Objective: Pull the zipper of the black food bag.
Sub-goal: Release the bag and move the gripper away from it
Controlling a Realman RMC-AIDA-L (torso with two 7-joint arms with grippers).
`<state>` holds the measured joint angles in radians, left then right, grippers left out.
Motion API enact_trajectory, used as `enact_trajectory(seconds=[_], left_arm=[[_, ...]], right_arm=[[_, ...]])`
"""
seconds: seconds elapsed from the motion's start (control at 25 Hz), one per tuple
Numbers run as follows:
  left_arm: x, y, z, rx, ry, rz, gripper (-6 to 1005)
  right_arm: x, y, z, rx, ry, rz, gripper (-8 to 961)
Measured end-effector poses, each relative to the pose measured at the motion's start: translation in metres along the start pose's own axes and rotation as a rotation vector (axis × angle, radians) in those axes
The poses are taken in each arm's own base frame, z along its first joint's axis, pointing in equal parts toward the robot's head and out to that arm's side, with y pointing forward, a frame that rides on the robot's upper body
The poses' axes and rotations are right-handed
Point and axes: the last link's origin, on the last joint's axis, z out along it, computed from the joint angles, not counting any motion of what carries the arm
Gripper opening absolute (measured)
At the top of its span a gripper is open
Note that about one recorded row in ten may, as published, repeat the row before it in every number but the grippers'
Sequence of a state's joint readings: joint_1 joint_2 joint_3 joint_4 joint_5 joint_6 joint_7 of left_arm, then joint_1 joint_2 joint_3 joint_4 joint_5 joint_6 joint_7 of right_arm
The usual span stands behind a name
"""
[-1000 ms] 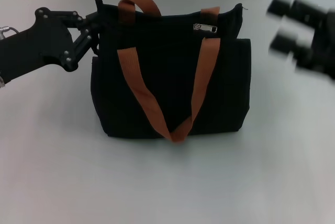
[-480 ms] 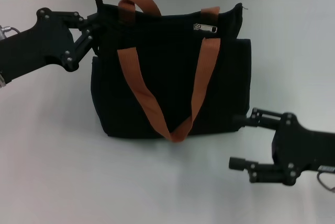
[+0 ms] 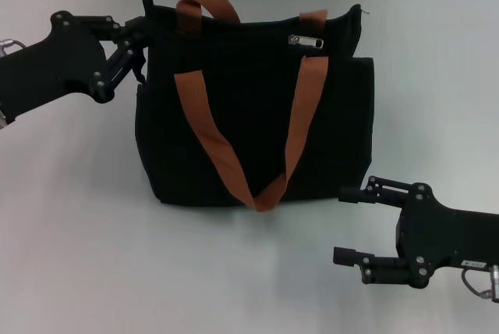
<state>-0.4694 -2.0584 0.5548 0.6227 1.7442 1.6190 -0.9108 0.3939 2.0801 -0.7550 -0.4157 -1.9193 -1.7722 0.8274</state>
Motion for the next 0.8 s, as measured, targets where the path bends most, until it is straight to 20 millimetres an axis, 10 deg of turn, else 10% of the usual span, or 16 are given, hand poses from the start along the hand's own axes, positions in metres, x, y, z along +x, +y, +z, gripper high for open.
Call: enact_trajectory(seconds=[0.68, 0.8], left_arm=[[0.007, -0.012, -0.016, -0.023, -0.038, -0.136, 211], [0.014, -0.017, -0.023, -0.032, -0.040, -0.187, 389]], right_arm=[[-0.001, -0.001, 0.001, -0.002, 0.001, 0.004, 774], [0.000, -0.001, 0.001, 0.000, 0.003, 0.006, 774]])
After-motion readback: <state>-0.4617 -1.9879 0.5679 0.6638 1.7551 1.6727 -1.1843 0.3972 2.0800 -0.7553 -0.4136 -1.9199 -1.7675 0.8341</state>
